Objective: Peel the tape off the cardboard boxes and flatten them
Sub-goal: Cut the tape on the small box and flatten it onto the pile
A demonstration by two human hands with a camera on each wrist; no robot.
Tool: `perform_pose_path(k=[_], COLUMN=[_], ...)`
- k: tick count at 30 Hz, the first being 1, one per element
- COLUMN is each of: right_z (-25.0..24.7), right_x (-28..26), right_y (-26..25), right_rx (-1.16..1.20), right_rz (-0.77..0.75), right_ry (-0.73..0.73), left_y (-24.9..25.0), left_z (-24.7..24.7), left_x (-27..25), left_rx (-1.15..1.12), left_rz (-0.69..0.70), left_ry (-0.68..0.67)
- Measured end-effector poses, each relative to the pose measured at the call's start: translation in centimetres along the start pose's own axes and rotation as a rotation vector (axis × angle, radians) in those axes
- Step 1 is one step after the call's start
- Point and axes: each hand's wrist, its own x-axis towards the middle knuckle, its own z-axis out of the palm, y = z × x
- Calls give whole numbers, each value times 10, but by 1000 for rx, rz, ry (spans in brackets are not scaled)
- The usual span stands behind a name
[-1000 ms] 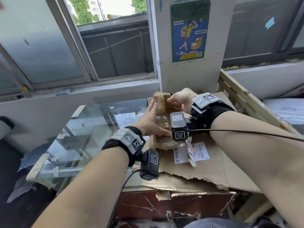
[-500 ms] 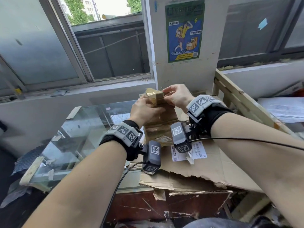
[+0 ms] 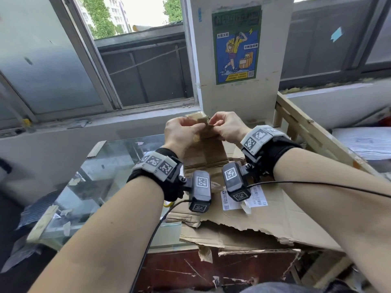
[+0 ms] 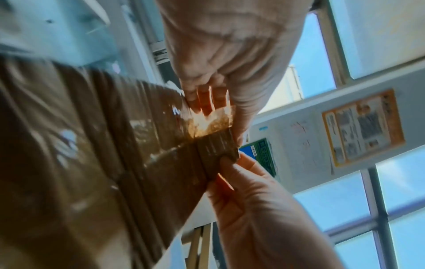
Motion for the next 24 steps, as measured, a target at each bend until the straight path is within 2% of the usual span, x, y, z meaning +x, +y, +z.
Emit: perform_pose_path(k=[4, 8, 12, 16, 24], right_z=[4, 10, 14, 18, 30], right_x=[-4, -7, -12, -15, -14], right_y=[1, 10, 16, 17, 19], right_rx=[51, 90, 301, 457, 654], right_rz=[18, 91, 160, 143, 198], right_ry=[-93, -178, -177, -166, -131], left_y=[5, 4, -5, -10, -16], left_z=[-1, -2, -3, -3, -6], left_x=[-6, -7, -6, -5, -9], left_rx=[-185, -271, -329, -496, -640], left_rz=[-31, -24, -29, -98, -133], left_ry=[-79, -148, -208, -225, -223])
